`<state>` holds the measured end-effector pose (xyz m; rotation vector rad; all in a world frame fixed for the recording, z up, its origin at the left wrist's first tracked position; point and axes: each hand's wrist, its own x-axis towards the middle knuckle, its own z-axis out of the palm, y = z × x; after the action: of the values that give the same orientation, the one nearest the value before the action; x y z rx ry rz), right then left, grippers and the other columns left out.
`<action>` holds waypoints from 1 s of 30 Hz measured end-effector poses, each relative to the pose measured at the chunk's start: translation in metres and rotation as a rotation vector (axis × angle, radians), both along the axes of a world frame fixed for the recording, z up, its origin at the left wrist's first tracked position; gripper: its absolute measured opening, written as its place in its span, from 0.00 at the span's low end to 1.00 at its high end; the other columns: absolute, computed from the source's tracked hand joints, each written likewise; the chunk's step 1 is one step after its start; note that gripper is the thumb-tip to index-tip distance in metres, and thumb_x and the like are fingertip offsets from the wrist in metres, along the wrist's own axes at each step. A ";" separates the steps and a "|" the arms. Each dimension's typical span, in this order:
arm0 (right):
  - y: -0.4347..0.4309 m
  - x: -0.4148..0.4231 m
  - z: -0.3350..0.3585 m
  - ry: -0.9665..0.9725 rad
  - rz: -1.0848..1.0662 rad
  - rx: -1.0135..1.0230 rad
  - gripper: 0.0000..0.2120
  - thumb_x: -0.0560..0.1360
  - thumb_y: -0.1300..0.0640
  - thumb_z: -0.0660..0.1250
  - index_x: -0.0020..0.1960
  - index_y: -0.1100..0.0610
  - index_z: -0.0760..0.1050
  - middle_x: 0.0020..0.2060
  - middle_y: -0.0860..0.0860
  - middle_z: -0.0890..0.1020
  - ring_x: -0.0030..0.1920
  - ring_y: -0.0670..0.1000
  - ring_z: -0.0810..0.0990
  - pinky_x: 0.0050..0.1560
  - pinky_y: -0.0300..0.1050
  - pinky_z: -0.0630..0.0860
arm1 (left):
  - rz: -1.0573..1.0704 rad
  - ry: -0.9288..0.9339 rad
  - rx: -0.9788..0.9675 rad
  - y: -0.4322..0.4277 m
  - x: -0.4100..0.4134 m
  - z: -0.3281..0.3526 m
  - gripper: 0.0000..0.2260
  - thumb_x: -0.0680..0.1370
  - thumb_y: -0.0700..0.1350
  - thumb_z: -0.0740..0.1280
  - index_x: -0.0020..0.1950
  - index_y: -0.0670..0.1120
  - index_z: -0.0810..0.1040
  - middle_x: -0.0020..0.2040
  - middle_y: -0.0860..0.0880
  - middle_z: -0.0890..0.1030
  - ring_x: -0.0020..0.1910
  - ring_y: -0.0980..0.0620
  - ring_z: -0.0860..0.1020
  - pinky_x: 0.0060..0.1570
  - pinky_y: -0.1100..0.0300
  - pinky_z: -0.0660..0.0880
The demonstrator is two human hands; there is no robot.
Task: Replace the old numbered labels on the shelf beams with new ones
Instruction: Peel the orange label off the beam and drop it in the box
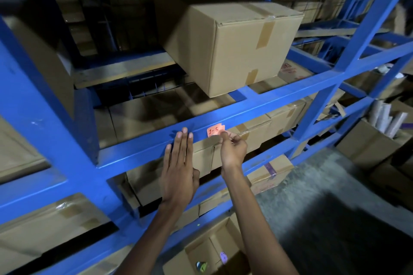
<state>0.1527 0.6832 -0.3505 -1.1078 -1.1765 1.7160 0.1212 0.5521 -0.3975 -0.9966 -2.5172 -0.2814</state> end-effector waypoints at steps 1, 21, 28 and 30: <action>-0.004 0.005 0.004 0.013 0.010 0.000 0.08 0.78 0.60 0.69 0.41 0.58 0.76 0.38 0.52 0.81 0.42 0.49 0.80 0.45 0.36 0.76 | -0.009 -0.002 0.001 -0.001 0.000 0.001 0.46 0.70 0.42 0.66 0.84 0.40 0.48 0.86 0.44 0.43 0.85 0.46 0.46 0.83 0.48 0.44; -0.160 0.048 0.039 0.071 0.277 0.076 0.07 0.78 0.60 0.69 0.42 0.55 0.78 0.38 0.52 0.81 0.39 0.47 0.76 0.44 0.40 0.71 | 0.170 -0.028 -0.021 -0.160 -0.007 0.005 0.48 0.72 0.45 0.70 0.84 0.38 0.45 0.85 0.40 0.42 0.85 0.42 0.42 0.83 0.42 0.51; -0.187 0.046 -0.011 -0.007 0.325 0.016 0.04 0.78 0.62 0.69 0.45 0.55 0.80 0.37 0.52 0.79 0.37 0.48 0.76 0.45 0.40 0.72 | 0.129 -0.102 0.025 -0.189 -0.004 -0.038 0.47 0.71 0.43 0.69 0.84 0.37 0.48 0.85 0.40 0.44 0.85 0.42 0.43 0.83 0.46 0.45; -0.185 0.047 -0.036 -0.043 0.318 -0.012 0.04 0.78 0.62 0.68 0.46 0.55 0.80 0.40 0.54 0.79 0.35 0.47 0.77 0.42 0.37 0.72 | 0.141 -0.123 0.013 -0.190 -0.001 -0.061 0.46 0.73 0.46 0.69 0.84 0.37 0.47 0.85 0.39 0.43 0.84 0.41 0.41 0.83 0.44 0.47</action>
<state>0.2001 0.4984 -0.3867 -1.0095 -1.4315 1.9467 0.1203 0.3626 -0.4590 -0.8147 -2.6774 -0.3258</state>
